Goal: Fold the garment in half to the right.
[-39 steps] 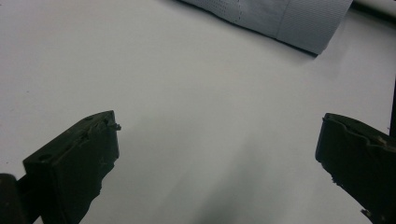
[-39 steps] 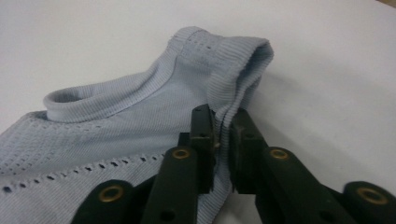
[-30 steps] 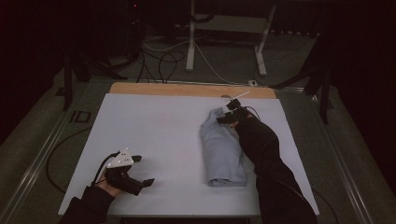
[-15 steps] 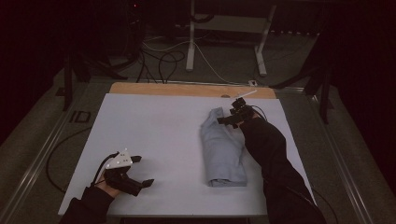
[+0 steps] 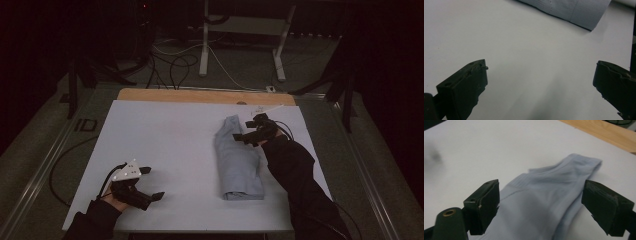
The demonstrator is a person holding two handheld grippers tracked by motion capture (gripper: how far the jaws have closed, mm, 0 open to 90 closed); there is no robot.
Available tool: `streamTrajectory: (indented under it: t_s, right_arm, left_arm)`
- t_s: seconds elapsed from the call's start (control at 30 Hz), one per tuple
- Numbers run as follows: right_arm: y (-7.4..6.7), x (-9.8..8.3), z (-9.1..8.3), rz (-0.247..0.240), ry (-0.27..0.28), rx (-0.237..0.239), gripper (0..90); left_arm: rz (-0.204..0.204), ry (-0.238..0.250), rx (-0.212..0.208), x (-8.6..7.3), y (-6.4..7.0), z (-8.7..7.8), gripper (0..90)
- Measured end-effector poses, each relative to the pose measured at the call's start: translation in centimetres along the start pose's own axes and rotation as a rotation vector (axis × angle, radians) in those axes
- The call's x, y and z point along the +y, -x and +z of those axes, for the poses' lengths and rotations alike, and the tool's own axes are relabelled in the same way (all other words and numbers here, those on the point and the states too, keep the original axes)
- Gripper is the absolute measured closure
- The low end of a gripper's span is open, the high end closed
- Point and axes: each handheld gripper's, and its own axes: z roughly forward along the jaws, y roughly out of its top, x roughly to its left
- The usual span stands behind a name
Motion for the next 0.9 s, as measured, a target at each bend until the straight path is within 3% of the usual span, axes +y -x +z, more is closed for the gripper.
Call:
streamTrajectory:
  t_s: [0.27,0.43,0.5,0.57,0.77,0.9]
  right_arm:
    - [-3.8,-1.5,-1.7,-0.067,0.01,0.06,15.3]
    - [-6.0,-3.0,-3.0,-0.091,0.037,0.103,35.9]
    - [-7.0,-3.7,-3.4,-0.115,0.041,0.113,48.8]
    - [-7.9,-4.4,-3.7,-0.14,0.038,0.133,50.6]
    - [-10.0,-6.5,-5.0,-0.145,0.022,0.181,58.6]
    - [-10.8,-7.5,-5.1,-0.169,0.006,0.175,72.4]
  left_arm:
    - [-0.002,0.005,0.005,0.0,0.0,-0.2,0.7]
    - [0.0,0.002,0.004,0.0,0.0,-0.2,0.7]
    - [0.004,0.004,0.003,0.0,0.1,-0.2,0.7]
    - [0.001,0.005,0.003,0.1,0.0,-0.2,0.7]
    - [0.0,0.005,0.002,0.0,0.0,-0.2,0.7]
    - [0.003,0.003,-0.005,0.0,0.0,-0.1,0.7]
